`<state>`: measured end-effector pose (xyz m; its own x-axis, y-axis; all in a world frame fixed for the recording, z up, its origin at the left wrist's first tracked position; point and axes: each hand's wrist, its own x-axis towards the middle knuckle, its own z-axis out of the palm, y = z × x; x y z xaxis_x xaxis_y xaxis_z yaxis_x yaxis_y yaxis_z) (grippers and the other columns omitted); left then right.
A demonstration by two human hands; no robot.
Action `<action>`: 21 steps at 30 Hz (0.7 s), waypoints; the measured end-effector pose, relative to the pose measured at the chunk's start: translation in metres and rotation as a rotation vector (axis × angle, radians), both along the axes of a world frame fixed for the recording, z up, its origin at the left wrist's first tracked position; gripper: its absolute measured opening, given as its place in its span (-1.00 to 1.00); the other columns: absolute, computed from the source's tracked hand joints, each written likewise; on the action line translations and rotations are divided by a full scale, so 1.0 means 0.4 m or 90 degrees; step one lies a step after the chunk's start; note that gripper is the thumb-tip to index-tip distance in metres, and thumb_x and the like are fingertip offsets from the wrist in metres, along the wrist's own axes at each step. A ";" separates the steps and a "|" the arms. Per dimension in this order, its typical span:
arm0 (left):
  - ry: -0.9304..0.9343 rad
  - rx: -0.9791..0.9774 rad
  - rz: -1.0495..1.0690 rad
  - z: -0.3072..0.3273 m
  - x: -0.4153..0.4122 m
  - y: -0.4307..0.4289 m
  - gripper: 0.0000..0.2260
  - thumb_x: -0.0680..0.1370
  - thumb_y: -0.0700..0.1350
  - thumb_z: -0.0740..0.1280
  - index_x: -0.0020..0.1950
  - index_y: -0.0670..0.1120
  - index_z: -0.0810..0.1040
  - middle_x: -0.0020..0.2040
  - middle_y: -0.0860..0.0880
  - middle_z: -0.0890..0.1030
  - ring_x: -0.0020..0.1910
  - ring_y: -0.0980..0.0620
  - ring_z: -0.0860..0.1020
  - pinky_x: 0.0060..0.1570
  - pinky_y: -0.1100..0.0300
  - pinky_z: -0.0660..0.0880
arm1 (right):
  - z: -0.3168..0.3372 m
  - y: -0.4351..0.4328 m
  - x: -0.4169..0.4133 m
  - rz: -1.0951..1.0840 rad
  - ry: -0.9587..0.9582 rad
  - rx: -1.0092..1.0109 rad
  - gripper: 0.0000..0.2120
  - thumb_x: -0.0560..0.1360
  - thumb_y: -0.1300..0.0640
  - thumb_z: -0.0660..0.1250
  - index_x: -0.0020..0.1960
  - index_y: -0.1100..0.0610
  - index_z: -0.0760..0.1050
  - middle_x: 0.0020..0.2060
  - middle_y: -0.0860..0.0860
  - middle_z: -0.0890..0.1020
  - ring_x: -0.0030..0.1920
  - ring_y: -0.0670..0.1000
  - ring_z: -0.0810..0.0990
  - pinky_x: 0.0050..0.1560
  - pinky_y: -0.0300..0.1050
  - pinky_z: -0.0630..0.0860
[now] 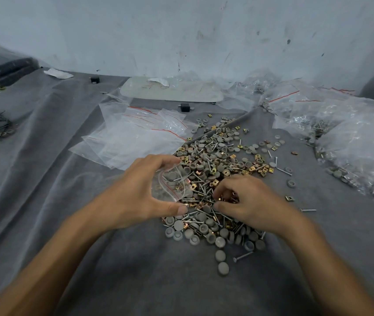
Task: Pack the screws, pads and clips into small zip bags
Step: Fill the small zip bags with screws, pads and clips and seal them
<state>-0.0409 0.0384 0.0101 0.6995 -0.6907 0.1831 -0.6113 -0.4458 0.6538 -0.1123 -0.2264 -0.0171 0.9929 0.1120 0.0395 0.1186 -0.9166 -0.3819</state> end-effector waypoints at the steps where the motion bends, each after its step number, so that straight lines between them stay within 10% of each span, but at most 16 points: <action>1: 0.001 0.000 0.000 0.000 0.000 0.000 -0.28 0.24 0.34 0.52 0.32 0.37 0.30 0.11 0.72 0.23 0.27 0.56 0.24 0.12 0.66 0.21 | -0.002 0.000 0.000 0.002 0.006 -0.006 -0.81 0.51 -0.20 0.39 0.06 -0.16 0.56 -0.08 -0.19 0.54 0.01 -0.14 0.49 0.04 -0.06 0.50; 16: 0.006 0.003 0.000 0.000 0.001 0.003 -0.27 0.26 0.31 0.53 0.35 0.37 0.28 0.15 0.63 0.28 0.29 0.53 0.24 0.15 0.62 0.23 | 0.010 0.008 -0.002 -0.074 -0.105 0.111 -0.91 0.58 0.05 0.37 0.01 -0.14 0.59 -0.01 -0.19 0.51 0.03 -0.16 0.50 0.05 -0.11 0.46; 21: 0.002 0.000 0.006 -0.002 0.000 0.003 -0.25 0.25 0.31 0.53 0.37 0.32 0.30 0.19 0.53 0.29 0.31 0.49 0.24 0.16 0.62 0.22 | -0.001 0.015 -0.003 -0.035 0.032 -0.009 -0.77 0.56 -0.18 0.36 0.16 -0.14 0.55 0.00 -0.22 0.44 0.11 -0.11 0.39 0.11 -0.10 0.40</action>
<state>-0.0407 0.0395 0.0094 0.7063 -0.6844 0.1813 -0.6057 -0.4515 0.6553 -0.1136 -0.2205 -0.0176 0.9983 0.0579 -0.0109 0.0496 -0.9263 -0.3735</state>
